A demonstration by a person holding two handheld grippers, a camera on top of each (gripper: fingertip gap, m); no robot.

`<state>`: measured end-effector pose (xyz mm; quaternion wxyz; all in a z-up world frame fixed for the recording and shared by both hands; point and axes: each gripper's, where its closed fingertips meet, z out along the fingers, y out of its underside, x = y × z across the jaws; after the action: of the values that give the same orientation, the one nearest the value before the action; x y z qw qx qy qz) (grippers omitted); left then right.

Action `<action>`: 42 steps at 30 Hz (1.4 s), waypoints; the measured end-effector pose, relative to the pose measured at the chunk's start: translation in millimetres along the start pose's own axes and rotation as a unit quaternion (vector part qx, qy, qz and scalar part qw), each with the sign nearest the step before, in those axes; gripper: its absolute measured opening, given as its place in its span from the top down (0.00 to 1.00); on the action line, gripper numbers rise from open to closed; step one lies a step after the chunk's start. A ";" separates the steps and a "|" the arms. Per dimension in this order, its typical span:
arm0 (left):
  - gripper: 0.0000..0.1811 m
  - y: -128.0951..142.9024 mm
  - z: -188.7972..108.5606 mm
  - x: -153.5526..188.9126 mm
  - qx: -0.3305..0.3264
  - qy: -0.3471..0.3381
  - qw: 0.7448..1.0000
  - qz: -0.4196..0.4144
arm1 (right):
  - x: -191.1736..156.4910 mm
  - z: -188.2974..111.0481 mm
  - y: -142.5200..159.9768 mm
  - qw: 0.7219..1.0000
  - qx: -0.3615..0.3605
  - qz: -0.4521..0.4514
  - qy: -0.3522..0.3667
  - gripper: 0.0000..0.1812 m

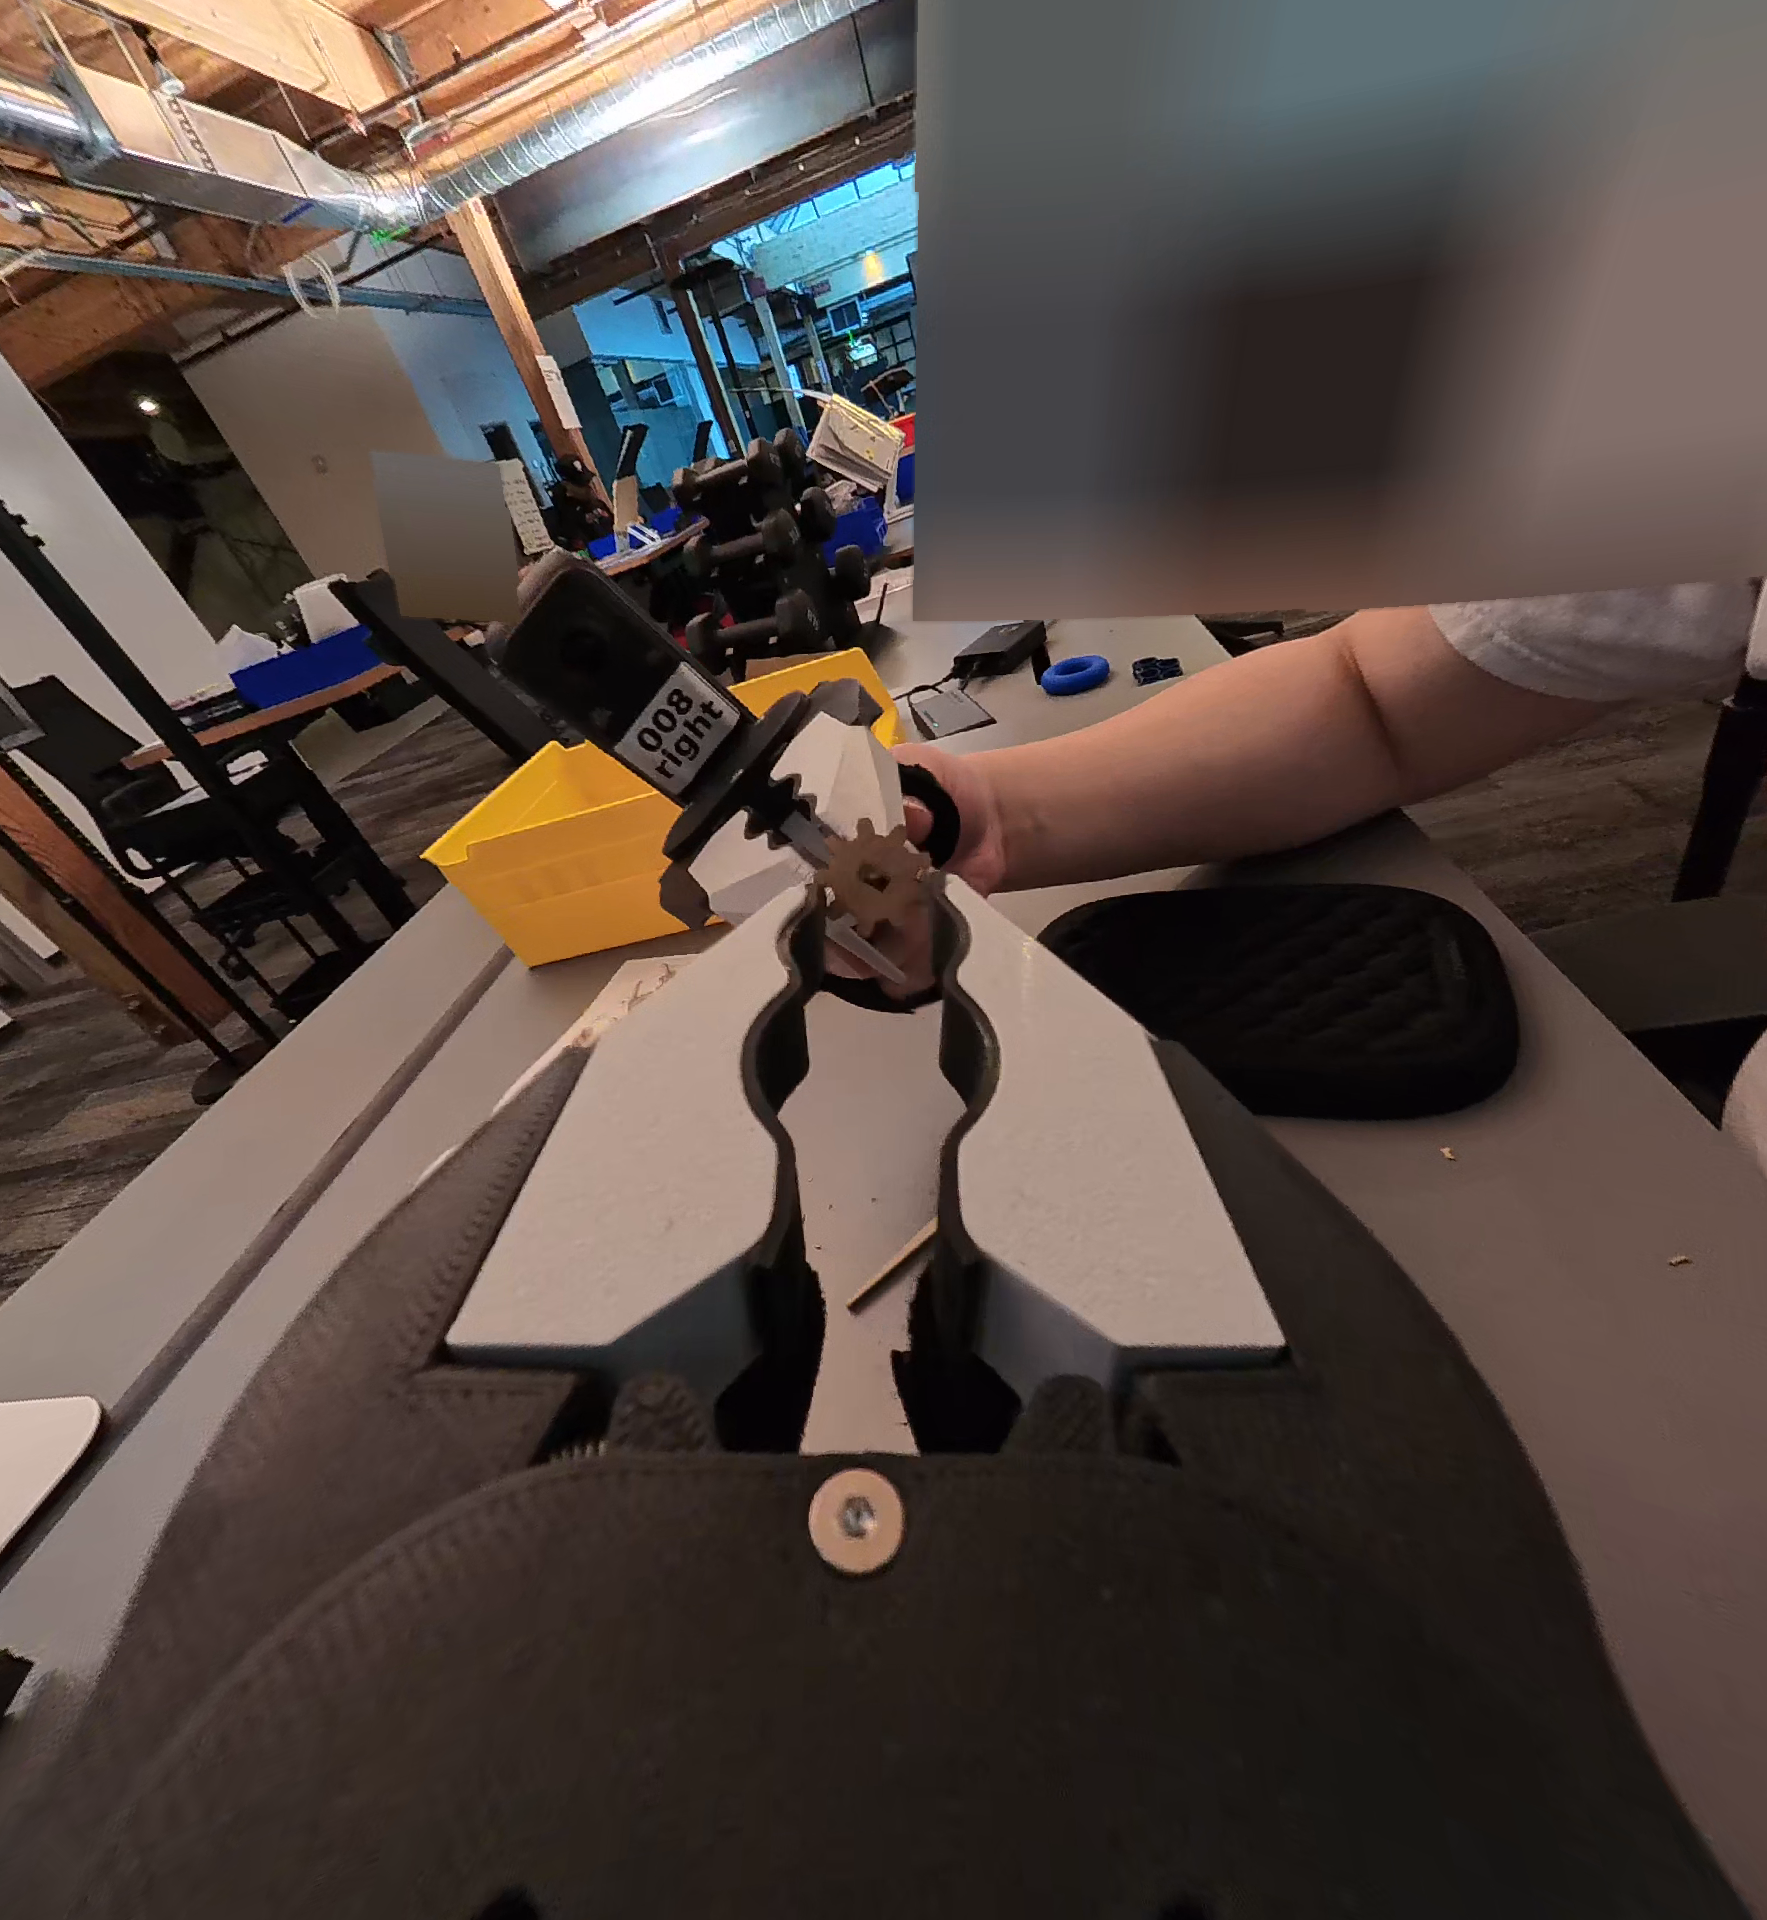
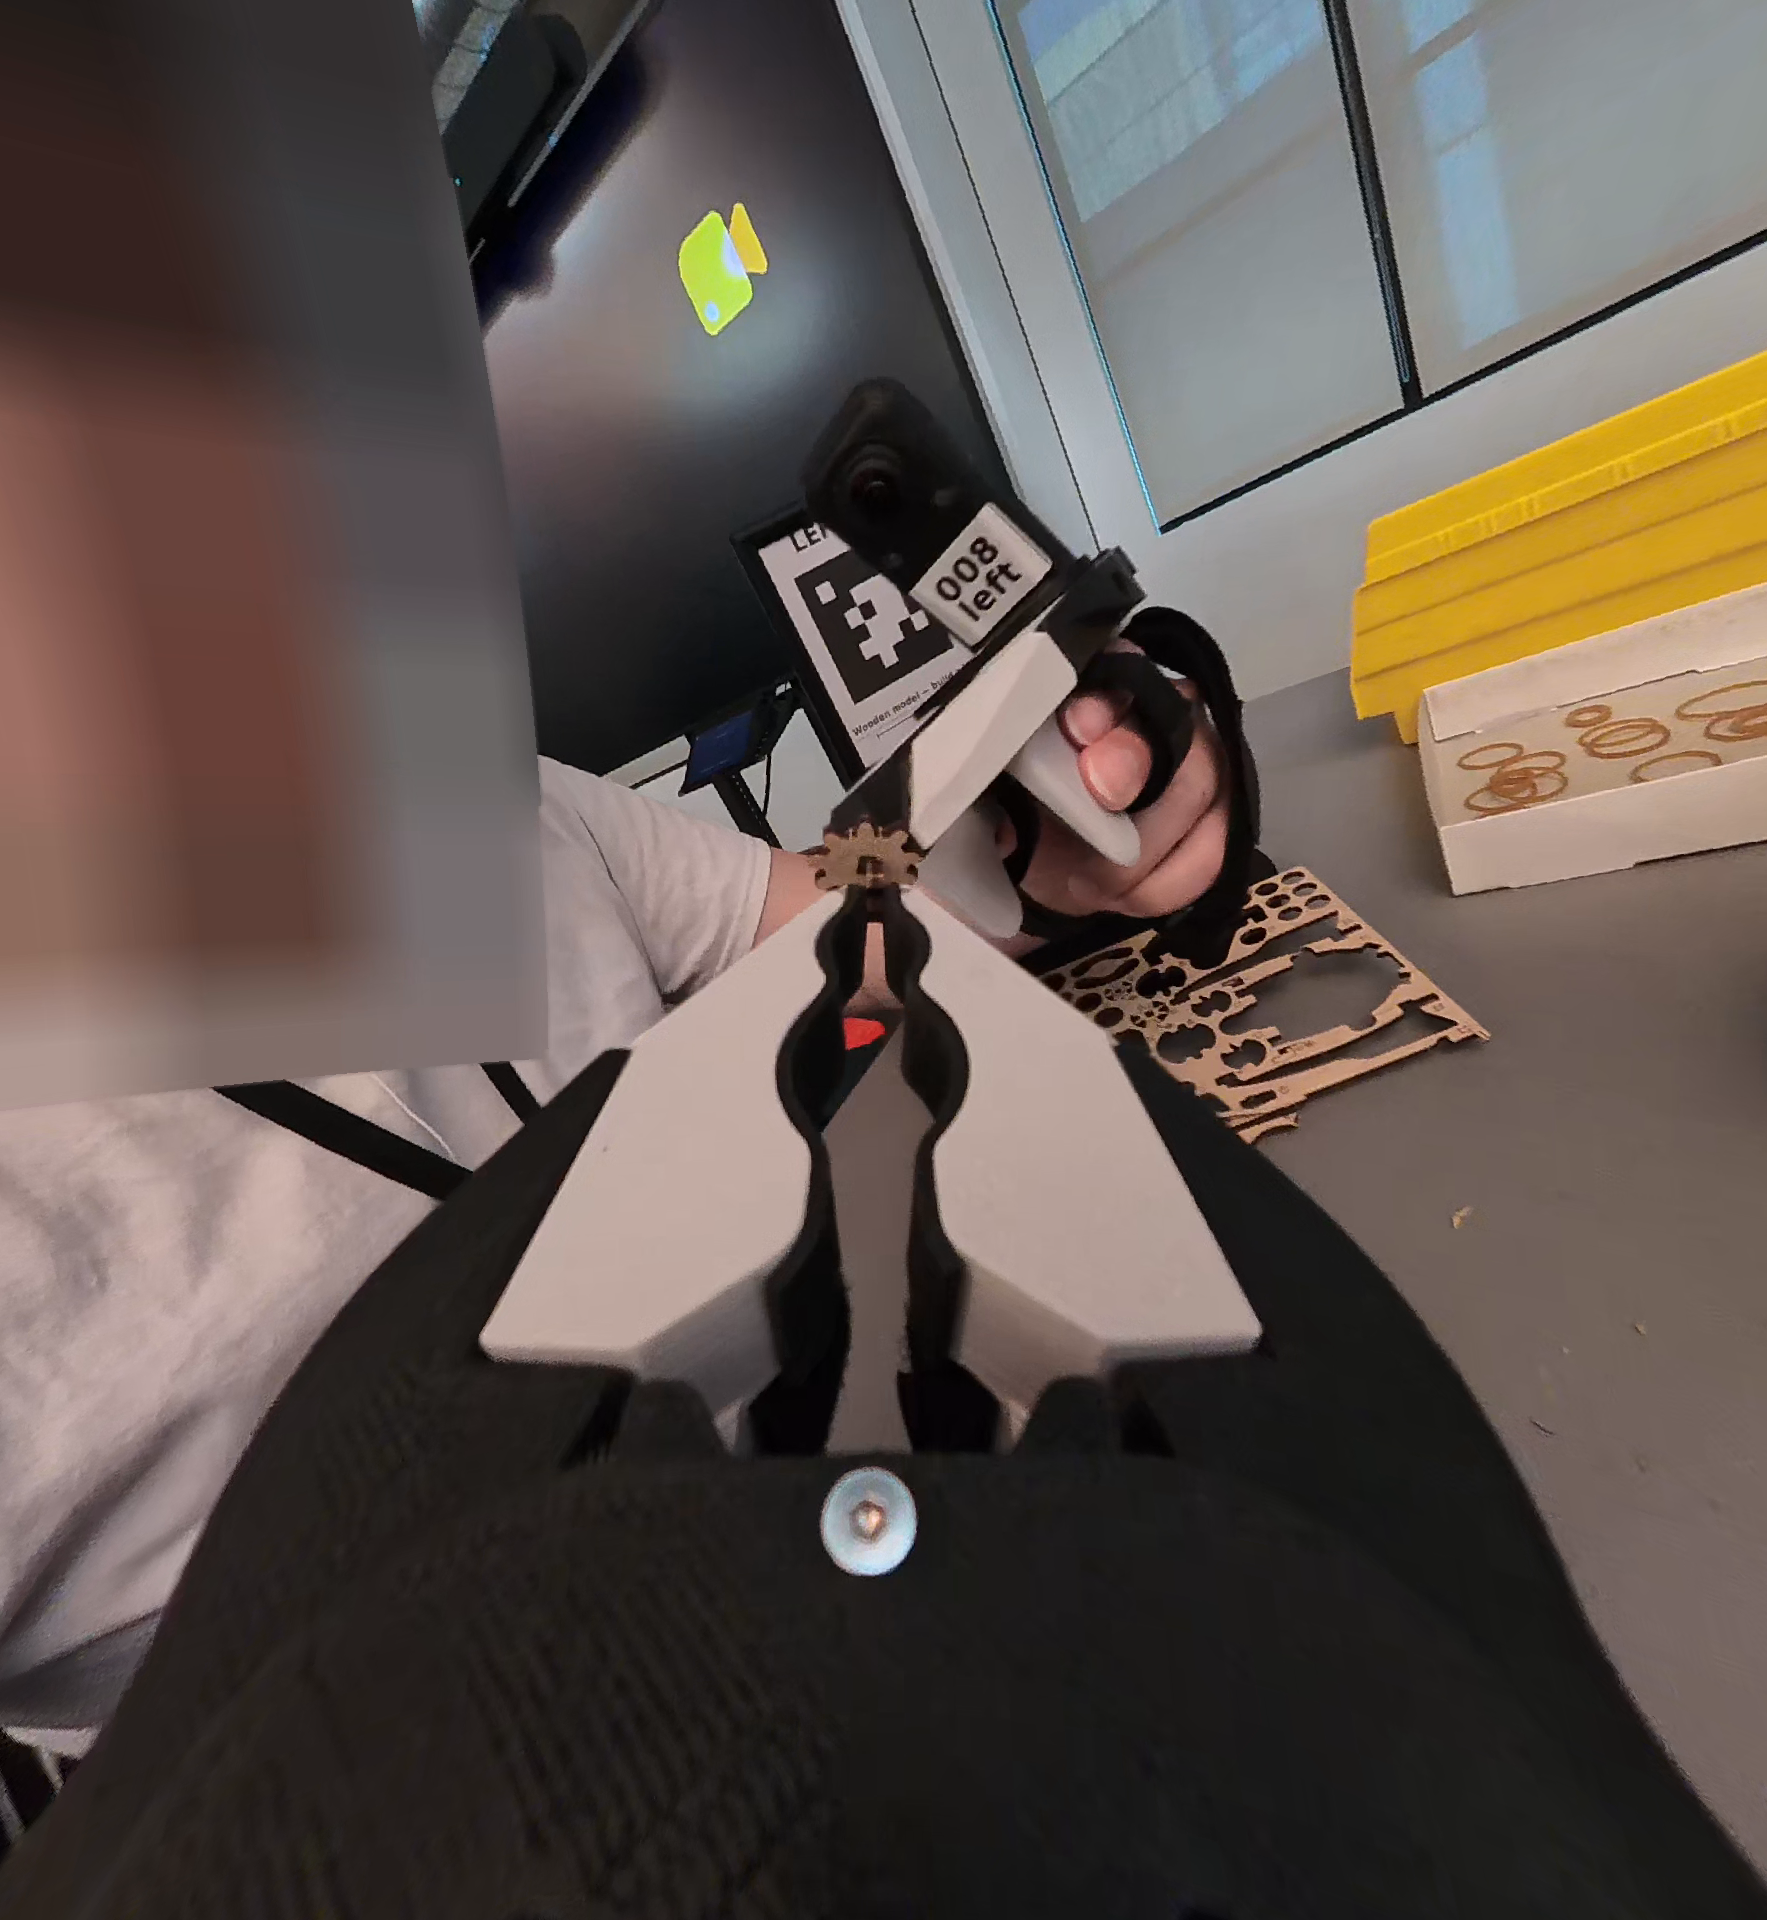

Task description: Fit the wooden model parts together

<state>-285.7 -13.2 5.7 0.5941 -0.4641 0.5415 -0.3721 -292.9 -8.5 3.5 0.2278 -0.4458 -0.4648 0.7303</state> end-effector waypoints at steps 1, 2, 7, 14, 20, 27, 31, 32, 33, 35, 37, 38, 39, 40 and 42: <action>0.90 0.0 -0.3 0.2 0.001 0.002 1.000 -0.002 | -0.1 0.5 0.2 1.000 0.001 0.007 -0.003 0.99; 0.90 0.3 -0.7 0.9 0.001 0.006 1.000 -0.004 | -0.2 1.0 0.9 1.000 0.002 0.014 -0.008 0.99; 0.90 2.4 -2.5 0.9 -0.004 0.016 1.000 -0.016 | 1.6 1.7 2.4 0.999 0.005 0.044 -0.015 0.99; 0.90 8.1 -0.9 1.0 -0.020 0.020 0.999 -0.022 | 3.2 2.1 4.5 0.997 0.011 0.070 -0.027 0.99; 0.90 12.2 -1.6 -1.3 -0.030 0.020 0.999 -0.036 | 7.1 1.2 5.6 0.998 0.005 0.067 -0.012 0.99; 0.88 18.4 -2.3 -5.1 -0.041 0.022 0.996 -0.074 | 9.6 -0.1 5.7 0.997 0.014 0.080 -0.015 0.99; 0.86 15.5 -2.4 -7.0 -0.037 0.010 0.997 -0.064 | 7.2 -0.1 3.7 0.996 0.024 0.087 -0.025 0.99; 0.85 14.1 -3.2 -8.4 -0.035 0.004 0.998 -0.058 | 7.6 -0.1 3.6 0.995 0.026 0.091 -0.026 0.99; 0.85 12.3 -4.6 -8.1 -0.032 0.004 0.998 -0.051 | 8.2 -0.1 4.3 0.995 0.024 0.093 -0.025 0.99; 0.85 7.6 -7.5 -9.4 -0.023 -0.004 0.999 -0.035 | 9.6 -0.2 5.8 0.995 0.021 0.095 -0.022 0.99; 0.87 6.2 -8.4 -7.7 -0.025 -0.007 1.000 -0.014 | 10.2 -0.3 6.3 0.995 0.019 0.099 -0.020 0.99; 0.87 6.3 -8.1 -7.6 -0.027 -0.012 1.000 -0.004 | 9.9 -0.2 6.5 0.995 0.018 0.100 -0.021 0.99; 0.87 7.0 -7.4 -6.1 -0.030 -0.013 0.999 0.006 | 10.2 -0.2 6.9 0.995 0.017 0.101 -0.019 0.99; 0.89 8.8 -6.4 -5.0 -0.037 -0.014 0.999 0.015 | 10.7 -0.1 7.3 0.995 0.015 0.102 -0.017 0.99; 0.89 12.3 -4.0 -3.2 -0.047 -0.016 0.998 0.026 | 10.2 0.1 8.7 0.994 0.010 0.104 -0.018 0.99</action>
<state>-290.8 -7.2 -5.0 0.5899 -0.4832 0.5605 -0.3231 -297.4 -5.0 -8.6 0.1465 -0.4767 -0.4124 0.7624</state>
